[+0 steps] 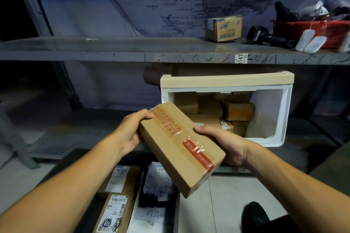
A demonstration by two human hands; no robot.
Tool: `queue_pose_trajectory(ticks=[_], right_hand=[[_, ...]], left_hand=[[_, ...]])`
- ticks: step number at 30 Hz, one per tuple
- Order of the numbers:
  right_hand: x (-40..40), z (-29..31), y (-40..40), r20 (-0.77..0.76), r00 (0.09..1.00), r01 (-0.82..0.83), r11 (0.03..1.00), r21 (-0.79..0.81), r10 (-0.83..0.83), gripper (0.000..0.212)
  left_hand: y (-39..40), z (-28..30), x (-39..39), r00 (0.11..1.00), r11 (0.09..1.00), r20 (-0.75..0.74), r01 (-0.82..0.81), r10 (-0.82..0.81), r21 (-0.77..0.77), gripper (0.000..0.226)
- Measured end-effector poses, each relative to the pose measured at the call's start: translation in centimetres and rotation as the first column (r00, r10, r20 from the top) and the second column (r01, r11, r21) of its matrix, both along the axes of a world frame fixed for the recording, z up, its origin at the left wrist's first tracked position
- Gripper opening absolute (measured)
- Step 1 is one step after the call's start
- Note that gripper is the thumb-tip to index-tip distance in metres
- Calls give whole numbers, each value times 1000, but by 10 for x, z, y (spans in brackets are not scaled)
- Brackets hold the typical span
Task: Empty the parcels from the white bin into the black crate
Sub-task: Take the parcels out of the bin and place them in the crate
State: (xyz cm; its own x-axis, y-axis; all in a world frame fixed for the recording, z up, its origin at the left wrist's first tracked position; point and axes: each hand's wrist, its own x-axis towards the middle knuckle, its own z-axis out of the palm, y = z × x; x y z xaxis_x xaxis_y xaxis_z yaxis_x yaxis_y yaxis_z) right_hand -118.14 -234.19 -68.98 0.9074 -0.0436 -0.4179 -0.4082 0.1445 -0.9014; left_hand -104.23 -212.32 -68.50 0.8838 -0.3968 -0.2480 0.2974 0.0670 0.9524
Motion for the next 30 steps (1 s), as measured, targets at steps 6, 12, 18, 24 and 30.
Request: queue_pose_trajectory(ticks=[6,12,18,24,30], right_hand=[[5,4,9,34,996,71,987,141,-77,37],[-3,-3,9,23,986,162,976,148,-167,35],[-2,-4,12,106,924,315,888,334,-368,40],[1,-6,9,118,913,355,904,238,-390,30],[5,-4,-19,218,848,467,876,119,-482,70]], left_hand=[[-10,-2,0,996,991,34,-75,80,-114,20],[-7,-10,-11,994,994,-47,104,-103,16,45],[-17,-13,-30,931,940,-155,339,-329,39,45],[-25,-7,-29,964,972,-134,235,-232,11,35],[-8,-5,-7,981,995,-164,103,-101,0,25]])
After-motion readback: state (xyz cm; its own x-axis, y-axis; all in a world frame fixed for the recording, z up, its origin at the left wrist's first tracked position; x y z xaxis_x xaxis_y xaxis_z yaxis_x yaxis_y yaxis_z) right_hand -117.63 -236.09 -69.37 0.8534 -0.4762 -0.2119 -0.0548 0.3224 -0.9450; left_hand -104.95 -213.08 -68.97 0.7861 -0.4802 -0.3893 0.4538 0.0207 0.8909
